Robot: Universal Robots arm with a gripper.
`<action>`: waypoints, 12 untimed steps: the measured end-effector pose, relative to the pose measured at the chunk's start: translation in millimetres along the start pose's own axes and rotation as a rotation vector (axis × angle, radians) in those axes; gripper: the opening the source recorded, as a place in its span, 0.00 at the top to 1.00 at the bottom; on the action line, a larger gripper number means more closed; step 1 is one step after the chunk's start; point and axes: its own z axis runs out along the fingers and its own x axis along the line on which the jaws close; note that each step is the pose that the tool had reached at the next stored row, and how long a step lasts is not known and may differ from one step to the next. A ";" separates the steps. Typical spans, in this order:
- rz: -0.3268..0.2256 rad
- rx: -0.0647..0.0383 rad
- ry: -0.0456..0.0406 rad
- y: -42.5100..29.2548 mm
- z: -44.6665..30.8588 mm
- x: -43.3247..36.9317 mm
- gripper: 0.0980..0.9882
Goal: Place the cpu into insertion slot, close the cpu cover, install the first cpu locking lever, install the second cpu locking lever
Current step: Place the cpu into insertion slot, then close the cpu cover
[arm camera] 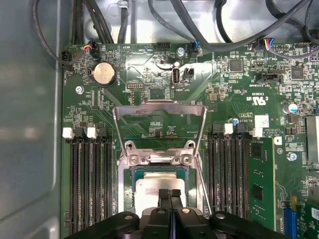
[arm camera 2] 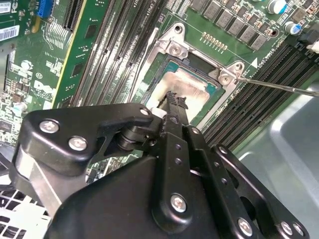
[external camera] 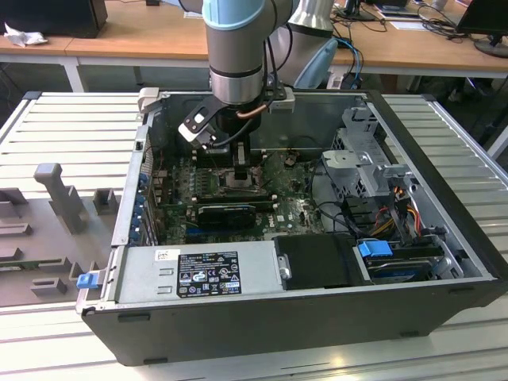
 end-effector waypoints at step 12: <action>0.000 0.000 -0.0002 4.6 -7.1 0.1 0.99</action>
